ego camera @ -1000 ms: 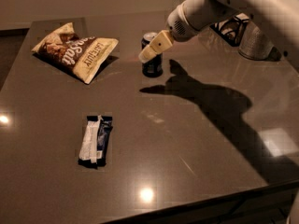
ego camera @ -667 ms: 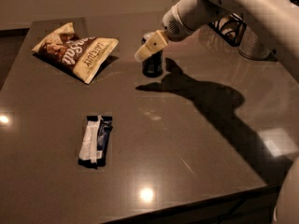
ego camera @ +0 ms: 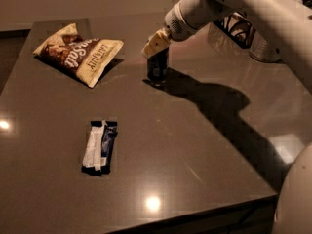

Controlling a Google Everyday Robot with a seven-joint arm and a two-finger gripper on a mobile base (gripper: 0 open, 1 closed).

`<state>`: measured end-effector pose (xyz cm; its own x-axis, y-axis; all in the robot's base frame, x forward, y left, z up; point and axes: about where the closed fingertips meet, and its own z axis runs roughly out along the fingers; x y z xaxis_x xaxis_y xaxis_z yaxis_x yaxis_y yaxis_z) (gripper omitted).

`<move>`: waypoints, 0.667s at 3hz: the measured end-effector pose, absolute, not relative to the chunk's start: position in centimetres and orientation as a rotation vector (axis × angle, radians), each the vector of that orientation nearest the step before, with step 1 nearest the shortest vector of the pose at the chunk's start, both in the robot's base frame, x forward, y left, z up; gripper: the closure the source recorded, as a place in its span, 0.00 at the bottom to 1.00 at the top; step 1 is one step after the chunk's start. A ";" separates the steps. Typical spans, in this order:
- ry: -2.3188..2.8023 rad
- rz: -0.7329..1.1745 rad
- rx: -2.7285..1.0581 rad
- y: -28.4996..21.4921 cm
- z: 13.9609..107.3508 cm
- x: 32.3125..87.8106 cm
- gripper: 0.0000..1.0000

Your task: Move pepsi can near brown chip bag

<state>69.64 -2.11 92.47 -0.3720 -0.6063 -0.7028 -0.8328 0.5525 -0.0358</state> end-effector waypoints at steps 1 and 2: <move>2.070 0.452 -1.192 -0.9 94.1 69.9 0.73; 2.019 0.463 -1.234 0.6 95.9 69.9 0.96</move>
Offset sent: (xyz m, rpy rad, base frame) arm 0.0022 0.0409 0.0600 0.0347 -0.0839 0.1334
